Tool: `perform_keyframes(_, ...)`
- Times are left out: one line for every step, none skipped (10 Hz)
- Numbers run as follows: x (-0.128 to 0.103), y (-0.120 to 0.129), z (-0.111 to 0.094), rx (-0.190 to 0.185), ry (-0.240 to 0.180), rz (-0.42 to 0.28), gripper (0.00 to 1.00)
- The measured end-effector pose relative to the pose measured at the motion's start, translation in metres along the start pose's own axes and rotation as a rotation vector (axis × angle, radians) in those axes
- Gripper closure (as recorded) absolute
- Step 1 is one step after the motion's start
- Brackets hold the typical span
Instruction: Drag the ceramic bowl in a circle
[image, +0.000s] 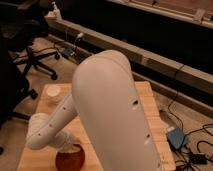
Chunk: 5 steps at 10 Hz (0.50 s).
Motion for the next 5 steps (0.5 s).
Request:
perform_keyframes(-0.012,0.016,-0.007,-0.013,-0.022,-0.039,1.0)
perform_keyframes(-0.026,0.029,-0.014,-0.024,-0.045,-0.068,1.0)
perform_keyframes(-0.041,0.04,-0.021,-0.031,-0.07,-0.094,1.0)
perform_keyframes(-0.064,0.051,-0.031,-0.037,-0.106,-0.12,1.0)
perform_keyframes(-0.079,0.057,-0.038,-0.041,-0.129,-0.131,1.0)
